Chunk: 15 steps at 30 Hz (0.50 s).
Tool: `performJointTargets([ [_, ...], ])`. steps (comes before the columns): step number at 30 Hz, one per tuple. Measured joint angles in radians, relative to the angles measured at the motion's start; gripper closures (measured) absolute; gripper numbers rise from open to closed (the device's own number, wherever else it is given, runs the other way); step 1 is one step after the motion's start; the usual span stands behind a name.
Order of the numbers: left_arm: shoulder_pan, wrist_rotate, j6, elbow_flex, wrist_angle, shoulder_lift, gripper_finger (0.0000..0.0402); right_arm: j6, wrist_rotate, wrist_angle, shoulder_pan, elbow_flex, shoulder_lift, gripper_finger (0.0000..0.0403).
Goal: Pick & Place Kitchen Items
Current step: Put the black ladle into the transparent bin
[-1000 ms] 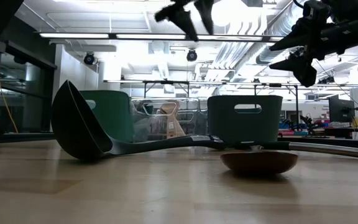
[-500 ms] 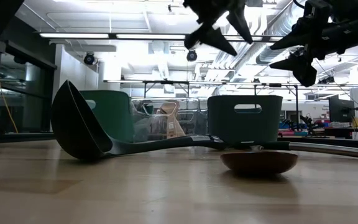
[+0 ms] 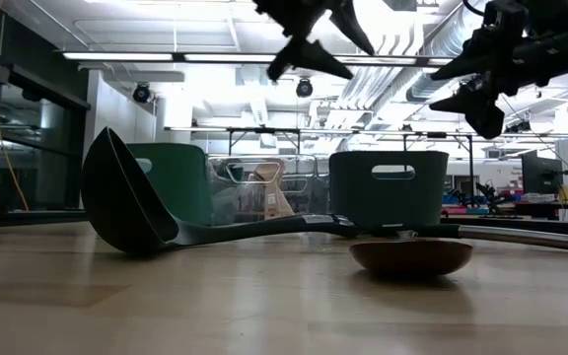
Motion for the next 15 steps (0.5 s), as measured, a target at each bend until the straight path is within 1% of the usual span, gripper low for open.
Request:
performJointTargets([
  [3, -0.014, -0.015, -0.041, -0.043, -0.018, -0.033, 0.0204, 0.001, 0.000, -0.008, 0.000, 0.000, 0.000, 0.0188],
  [9, -0.053, -0.057, -0.121, -0.050, -0.212, -0.053, 0.0204, 0.000, 0.001, -0.015, 0.000, 0.000, 0.000, 0.0188],
  [15, -0.088, -0.076, -0.198, -0.050, -0.336, -0.048, 0.0204, -0.001, 0.000, -0.030, 0.000, 0.000, 0.000, 0.0188],
])
